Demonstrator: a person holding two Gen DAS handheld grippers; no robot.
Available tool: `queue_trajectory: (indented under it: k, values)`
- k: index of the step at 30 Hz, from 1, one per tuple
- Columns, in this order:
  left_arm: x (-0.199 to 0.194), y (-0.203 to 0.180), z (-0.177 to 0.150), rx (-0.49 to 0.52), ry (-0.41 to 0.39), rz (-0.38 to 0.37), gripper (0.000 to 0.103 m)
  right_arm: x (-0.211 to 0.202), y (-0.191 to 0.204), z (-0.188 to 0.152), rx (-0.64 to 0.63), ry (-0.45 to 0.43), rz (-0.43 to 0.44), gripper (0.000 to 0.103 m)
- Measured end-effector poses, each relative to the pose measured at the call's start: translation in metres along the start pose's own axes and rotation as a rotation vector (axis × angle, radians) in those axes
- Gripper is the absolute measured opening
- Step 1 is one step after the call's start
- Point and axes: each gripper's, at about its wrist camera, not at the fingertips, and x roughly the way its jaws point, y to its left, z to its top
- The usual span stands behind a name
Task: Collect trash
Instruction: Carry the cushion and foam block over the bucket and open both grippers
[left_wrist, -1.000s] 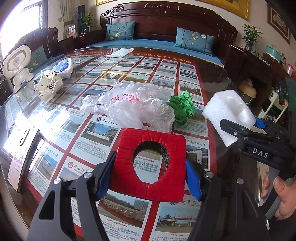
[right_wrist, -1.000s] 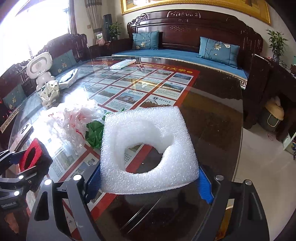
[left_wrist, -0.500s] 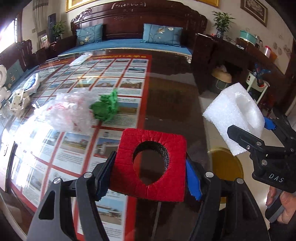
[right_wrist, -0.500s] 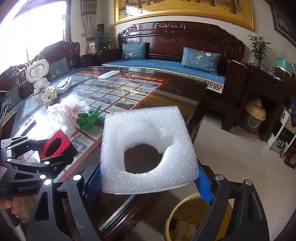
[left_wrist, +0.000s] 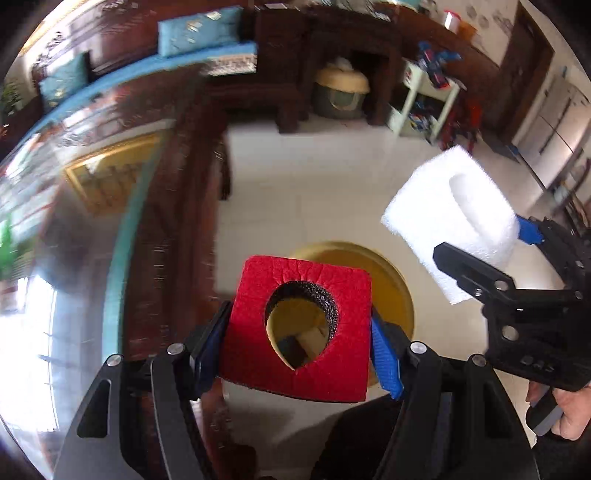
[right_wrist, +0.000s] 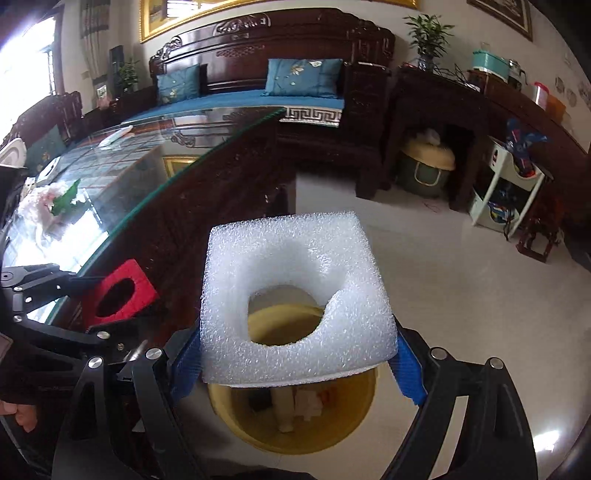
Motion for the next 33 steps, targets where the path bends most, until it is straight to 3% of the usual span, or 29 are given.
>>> queue_trajectory:
  k: [5, 7, 11, 12, 23, 33]
  values:
    - [0.063, -0.029, 0.015, -0.004, 0.133, -0.078, 0.070, 0.014, -0.038, -0.017, 0.066, 0.038, -0.038, 0.082]
    - [0.077, -0.035, 0.020, -0.005, 0.146, -0.075, 0.079, 0.019, -0.050, -0.022, 0.082, 0.054, -0.052, 0.082]
    - [0.089, -0.039, 0.029, 0.000, 0.138, -0.041, 0.084, 0.029, -0.066, -0.033, 0.099, 0.081, -0.054, 0.082]
    - [0.088, -0.039, 0.031, -0.002, 0.131, -0.040, 0.088, 0.031, -0.068, -0.034, 0.102, 0.087, -0.051, 0.082]
    - [0.050, -0.035, 0.030, 0.048, 0.033, 0.059, 0.088, 0.062, -0.063, -0.044, 0.083, 0.152, -0.003, 0.082]
    - [0.005, -0.018, 0.027, 0.016, -0.059, 0.104, 0.089, 0.086, -0.025, -0.029, -0.004, 0.192, 0.040, 0.085]
